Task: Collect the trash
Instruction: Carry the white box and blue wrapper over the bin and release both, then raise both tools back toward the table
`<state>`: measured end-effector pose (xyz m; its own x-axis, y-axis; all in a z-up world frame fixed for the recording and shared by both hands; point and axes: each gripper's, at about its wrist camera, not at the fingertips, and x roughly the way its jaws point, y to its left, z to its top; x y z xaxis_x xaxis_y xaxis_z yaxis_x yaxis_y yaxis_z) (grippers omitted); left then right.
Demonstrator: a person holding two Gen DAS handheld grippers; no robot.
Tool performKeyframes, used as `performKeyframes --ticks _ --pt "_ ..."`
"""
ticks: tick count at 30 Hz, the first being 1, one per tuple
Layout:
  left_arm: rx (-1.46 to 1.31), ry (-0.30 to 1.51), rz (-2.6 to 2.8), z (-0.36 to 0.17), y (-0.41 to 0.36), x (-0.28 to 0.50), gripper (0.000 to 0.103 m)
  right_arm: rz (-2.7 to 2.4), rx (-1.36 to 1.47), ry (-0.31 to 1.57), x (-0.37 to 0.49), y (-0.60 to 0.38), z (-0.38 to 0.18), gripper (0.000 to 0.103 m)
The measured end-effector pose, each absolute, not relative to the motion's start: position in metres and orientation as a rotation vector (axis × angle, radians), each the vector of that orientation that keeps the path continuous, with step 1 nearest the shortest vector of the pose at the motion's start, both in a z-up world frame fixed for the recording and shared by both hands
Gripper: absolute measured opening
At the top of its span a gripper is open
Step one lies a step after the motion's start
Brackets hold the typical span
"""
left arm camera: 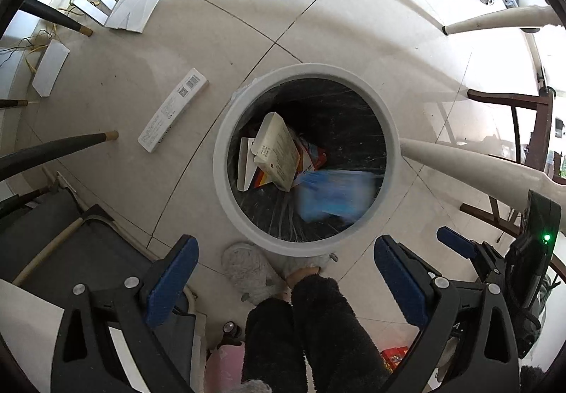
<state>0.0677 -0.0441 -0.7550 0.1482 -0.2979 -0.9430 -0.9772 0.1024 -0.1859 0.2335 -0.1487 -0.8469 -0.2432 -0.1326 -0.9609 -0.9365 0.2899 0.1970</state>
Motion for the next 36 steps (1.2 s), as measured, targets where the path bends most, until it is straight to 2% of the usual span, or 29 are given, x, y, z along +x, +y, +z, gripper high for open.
performKeyframes --ticks 7,16,36 --pt "-1.33 1.347 0.881 -0.725 -0.048 0.063 0.102 1.076 -0.987 1.552 0.23 -0.146 -0.814 0.102" --pt "-1.205 1.355 0.981 -0.648 -0.067 0.049 0.102 1.067 -0.999 1.466 0.224 -0.155 -0.739 0.102" --pt "-0.996 1.293 1.092 -0.419 -0.126 0.052 0.101 1.145 -0.876 1.333 0.215 -0.215 -0.444 0.102"
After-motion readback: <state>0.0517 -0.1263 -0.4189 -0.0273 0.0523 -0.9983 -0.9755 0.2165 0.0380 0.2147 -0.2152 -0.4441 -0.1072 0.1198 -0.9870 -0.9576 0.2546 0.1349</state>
